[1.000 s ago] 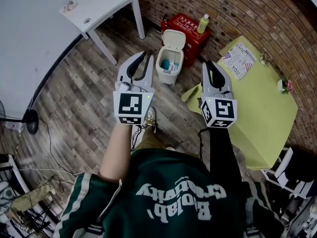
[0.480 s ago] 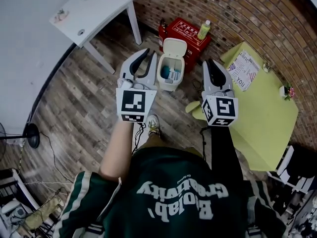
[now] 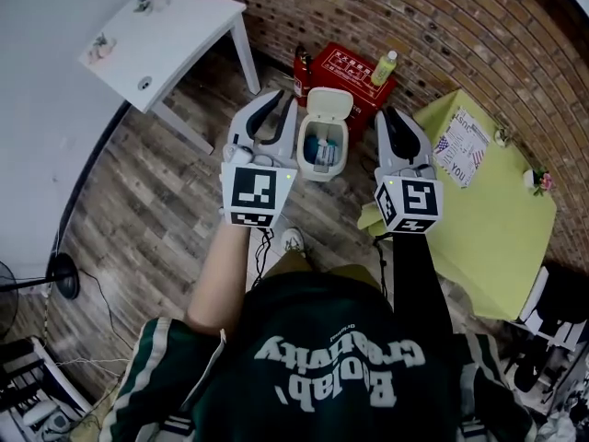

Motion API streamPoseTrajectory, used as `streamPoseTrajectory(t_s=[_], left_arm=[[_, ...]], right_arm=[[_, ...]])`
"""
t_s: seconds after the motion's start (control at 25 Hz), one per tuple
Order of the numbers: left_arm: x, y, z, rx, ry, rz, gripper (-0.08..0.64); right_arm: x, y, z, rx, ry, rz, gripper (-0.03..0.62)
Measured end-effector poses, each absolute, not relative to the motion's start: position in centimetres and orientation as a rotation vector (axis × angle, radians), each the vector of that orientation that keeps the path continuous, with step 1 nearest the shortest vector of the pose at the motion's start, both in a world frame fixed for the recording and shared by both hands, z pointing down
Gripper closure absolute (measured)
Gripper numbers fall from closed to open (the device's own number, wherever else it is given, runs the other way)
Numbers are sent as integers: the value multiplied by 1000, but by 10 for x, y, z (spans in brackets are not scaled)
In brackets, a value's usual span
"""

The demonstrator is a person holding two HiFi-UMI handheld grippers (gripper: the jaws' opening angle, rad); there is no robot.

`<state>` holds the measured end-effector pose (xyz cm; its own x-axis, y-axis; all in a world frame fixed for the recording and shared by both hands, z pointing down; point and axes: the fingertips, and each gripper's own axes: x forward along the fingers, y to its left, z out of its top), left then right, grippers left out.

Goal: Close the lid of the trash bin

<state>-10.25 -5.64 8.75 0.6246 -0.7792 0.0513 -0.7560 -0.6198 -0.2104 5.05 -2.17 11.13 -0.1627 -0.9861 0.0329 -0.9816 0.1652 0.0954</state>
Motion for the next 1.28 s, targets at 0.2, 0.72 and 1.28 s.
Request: streamPoseTrajectory(t_s=[0.2,0.72,1.28], left_arm=[[-104,-89,93,-2713,1229,-202,505],[-90,-137,118,-2794,1150,-191,506],[-47,-184,142,-2725,1216,-256,503]], right_arm=[[46,-49,118,1997,-2294,-64,531],[53,-85,142,2012,-2214,-19,530],[86,-145,171,1884,-2359,39,486]])
